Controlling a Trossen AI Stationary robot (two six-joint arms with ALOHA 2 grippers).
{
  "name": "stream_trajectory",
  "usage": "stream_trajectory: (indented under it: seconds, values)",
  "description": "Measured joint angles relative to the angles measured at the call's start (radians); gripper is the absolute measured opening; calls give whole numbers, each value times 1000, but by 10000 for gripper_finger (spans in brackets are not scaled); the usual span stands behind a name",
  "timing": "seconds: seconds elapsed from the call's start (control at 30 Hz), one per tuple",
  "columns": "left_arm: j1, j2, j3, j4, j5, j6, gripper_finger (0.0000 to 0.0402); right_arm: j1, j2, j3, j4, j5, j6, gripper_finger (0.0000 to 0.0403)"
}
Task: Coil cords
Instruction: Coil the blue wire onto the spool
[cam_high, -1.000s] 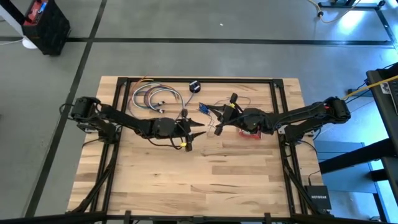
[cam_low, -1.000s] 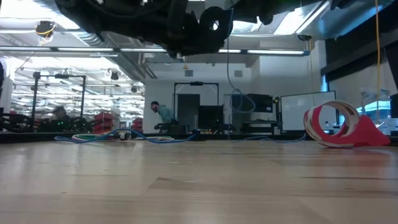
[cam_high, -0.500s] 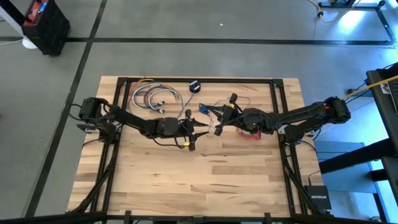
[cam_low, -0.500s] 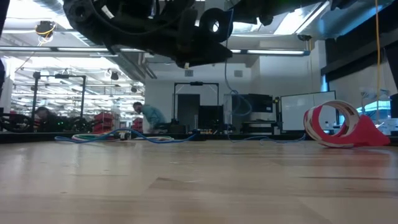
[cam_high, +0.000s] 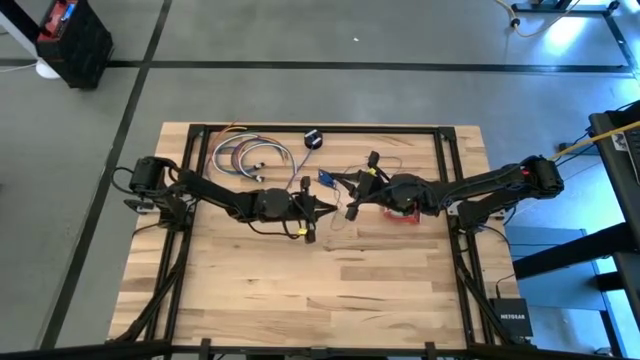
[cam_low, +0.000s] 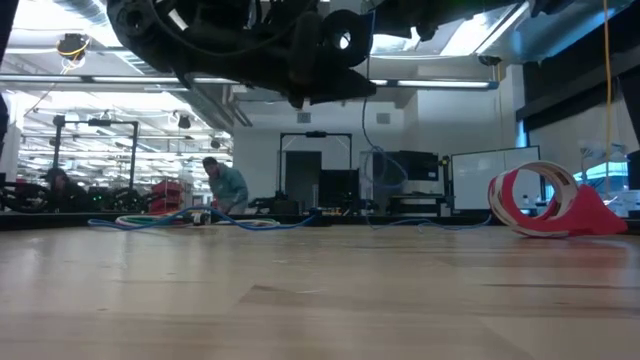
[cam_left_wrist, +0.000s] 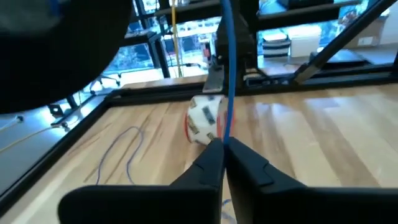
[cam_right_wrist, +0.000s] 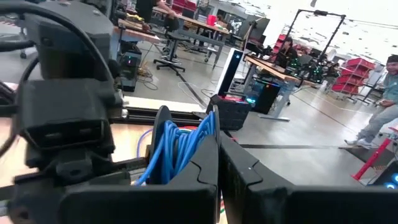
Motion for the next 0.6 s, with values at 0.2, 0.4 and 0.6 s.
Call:
stream_trajectory:
  seconds: [0.2, 0.4, 0.6]
  values:
    - [34, 25, 0, -2, -1, -13, 2, 13, 0, 0, 19, -28, 2, 3]
    - [77, 53, 0, -47, -41, -46, 2, 78, -3, -2, 27, -15, -64, 3]
    - [80, 0, 1, -174, -117, -19, 2, 136, -26, -3, -62, 108, -166, 3]
